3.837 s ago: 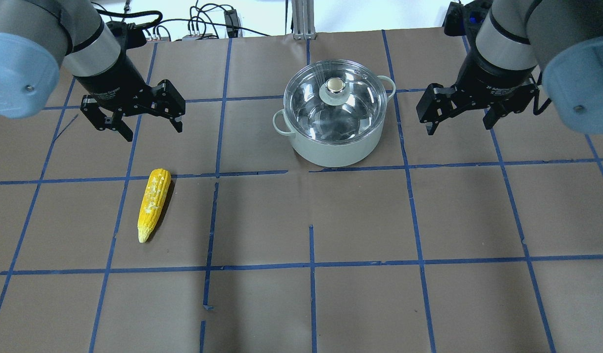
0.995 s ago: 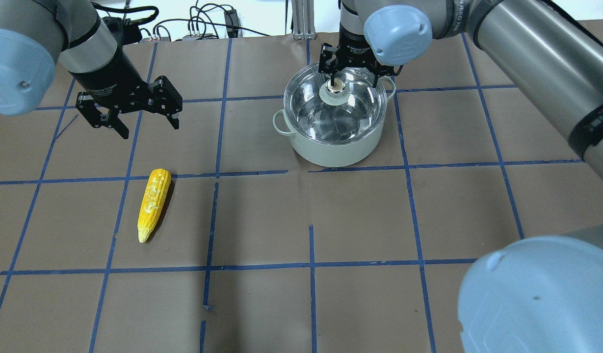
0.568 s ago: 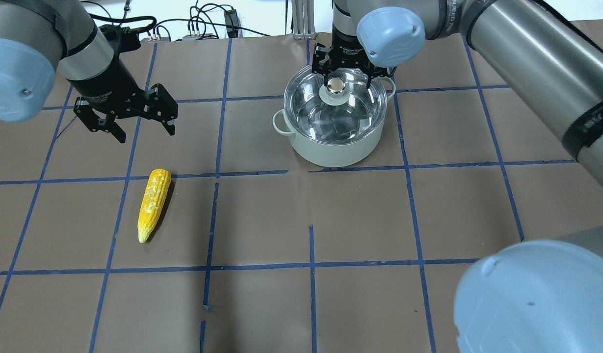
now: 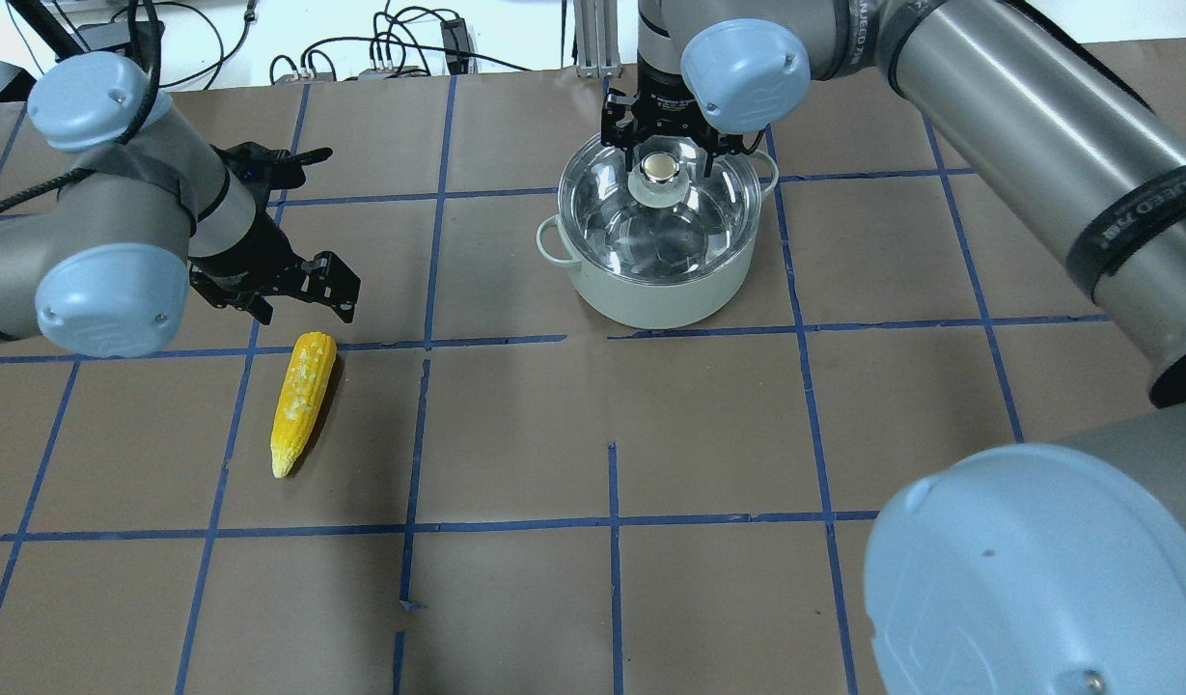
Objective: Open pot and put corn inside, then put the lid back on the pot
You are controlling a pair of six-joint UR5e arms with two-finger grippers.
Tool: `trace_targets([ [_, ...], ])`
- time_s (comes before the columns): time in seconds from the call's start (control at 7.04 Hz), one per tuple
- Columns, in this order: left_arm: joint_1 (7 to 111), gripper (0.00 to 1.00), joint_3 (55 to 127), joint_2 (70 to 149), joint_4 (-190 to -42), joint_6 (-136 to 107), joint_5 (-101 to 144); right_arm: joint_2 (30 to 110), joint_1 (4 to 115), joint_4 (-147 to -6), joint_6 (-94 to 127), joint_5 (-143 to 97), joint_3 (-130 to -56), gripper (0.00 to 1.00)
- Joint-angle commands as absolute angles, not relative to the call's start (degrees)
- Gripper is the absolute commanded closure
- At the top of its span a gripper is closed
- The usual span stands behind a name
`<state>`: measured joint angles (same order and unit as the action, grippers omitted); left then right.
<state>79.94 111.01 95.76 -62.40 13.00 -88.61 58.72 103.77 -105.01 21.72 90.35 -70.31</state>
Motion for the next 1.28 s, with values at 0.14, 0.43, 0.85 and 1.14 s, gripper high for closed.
trace_targets([
  [0.14, 73.32, 0.00, 113.55, 98.68, -56.27, 28.42, -88.51, 58.54, 104.33, -105.21, 21.10, 90.44, -70.40, 0.11],
  [0.43, 73.56, 0.01, 114.25, 101.07, -52.82, 28.57, -88.24, 58.71, 104.33, -105.03, 19.96, 90.53, -70.75, 0.13],
  [0.85, 73.74, 0.01, 122.31, 101.60, -42.50, 28.12, -88.33, 58.62, 104.33, -105.03, 19.07, 90.00, -70.75, 0.60],
  [1.14, 73.30, 0.00, 123.92, 103.96, -38.68, 28.21, -88.24, 58.62, 104.33, -104.94, 19.07, 89.91, -70.75, 0.81],
])
